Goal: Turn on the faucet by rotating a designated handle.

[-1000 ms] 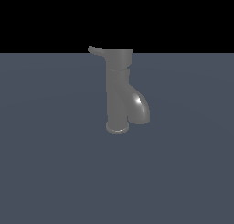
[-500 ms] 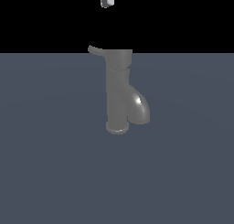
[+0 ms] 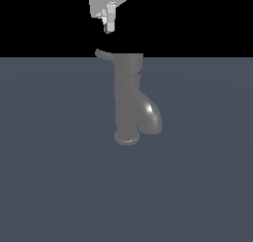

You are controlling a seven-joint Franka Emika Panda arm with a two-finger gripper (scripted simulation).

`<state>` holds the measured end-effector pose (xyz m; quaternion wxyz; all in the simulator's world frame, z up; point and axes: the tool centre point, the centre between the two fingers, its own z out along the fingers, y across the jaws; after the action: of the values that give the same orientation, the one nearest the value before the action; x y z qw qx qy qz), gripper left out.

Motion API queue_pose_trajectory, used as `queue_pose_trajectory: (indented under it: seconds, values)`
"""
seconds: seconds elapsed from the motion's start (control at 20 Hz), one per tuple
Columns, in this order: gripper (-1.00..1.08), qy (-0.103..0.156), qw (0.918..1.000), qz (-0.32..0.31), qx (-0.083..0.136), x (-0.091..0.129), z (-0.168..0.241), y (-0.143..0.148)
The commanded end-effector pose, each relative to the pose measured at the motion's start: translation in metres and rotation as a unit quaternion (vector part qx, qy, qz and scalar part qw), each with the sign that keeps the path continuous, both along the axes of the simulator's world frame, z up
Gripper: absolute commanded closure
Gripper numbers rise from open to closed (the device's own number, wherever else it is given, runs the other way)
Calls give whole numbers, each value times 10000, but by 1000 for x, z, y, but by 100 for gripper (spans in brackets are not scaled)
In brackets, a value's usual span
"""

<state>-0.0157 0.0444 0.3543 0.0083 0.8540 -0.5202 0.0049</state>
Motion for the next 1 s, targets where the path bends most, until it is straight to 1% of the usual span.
queue_pose_trajectory:
  seconds: [0.0, 0.2, 0.45, 0.7, 0.95]
  values:
    - [108, -7, 9996, -276, 15, 10, -11, 6]
    - [108, -12, 9979, -652, 41, 24, -28, 15]
    - [108, -14, 9950, -998, 69, 35, -43, 23]
    - [108, -14, 9927, -1205, 88, 42, -53, 29]
    - [108, -13, 9918, -1275, 95, 44, -56, 30]
